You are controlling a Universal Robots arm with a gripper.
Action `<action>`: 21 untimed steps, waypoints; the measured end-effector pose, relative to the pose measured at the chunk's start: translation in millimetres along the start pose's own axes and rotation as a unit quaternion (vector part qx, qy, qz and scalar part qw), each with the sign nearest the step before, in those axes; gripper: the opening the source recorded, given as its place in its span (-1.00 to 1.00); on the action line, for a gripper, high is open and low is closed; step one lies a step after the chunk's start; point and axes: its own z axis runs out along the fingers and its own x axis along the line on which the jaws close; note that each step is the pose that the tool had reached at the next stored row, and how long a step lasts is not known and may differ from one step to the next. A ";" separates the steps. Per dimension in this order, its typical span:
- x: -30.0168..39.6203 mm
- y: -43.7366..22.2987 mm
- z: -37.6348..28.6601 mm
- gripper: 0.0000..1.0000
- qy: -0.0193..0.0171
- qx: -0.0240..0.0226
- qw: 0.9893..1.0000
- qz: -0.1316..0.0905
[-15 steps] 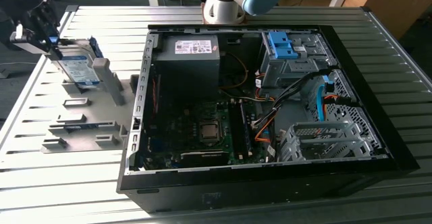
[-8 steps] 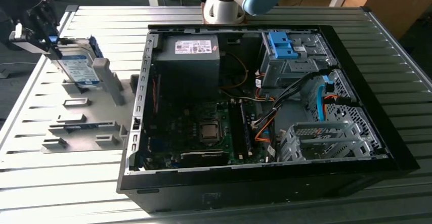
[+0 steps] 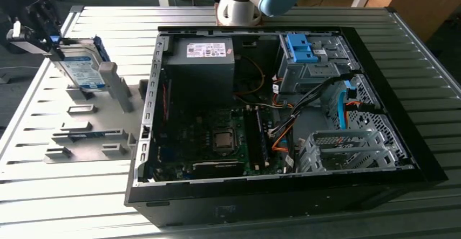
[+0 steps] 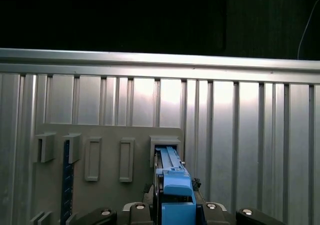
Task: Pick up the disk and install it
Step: 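Pick up the disk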
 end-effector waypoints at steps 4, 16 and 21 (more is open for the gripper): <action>-0.1 0.0 -2.4 -0.25 0.000 0.000 1.000 0.000; -0.7 0.3 -13.9 -0.25 0.000 0.000 1.000 0.000; -0.8 0.3 -17.7 -0.25 0.000 0.000 1.000 0.000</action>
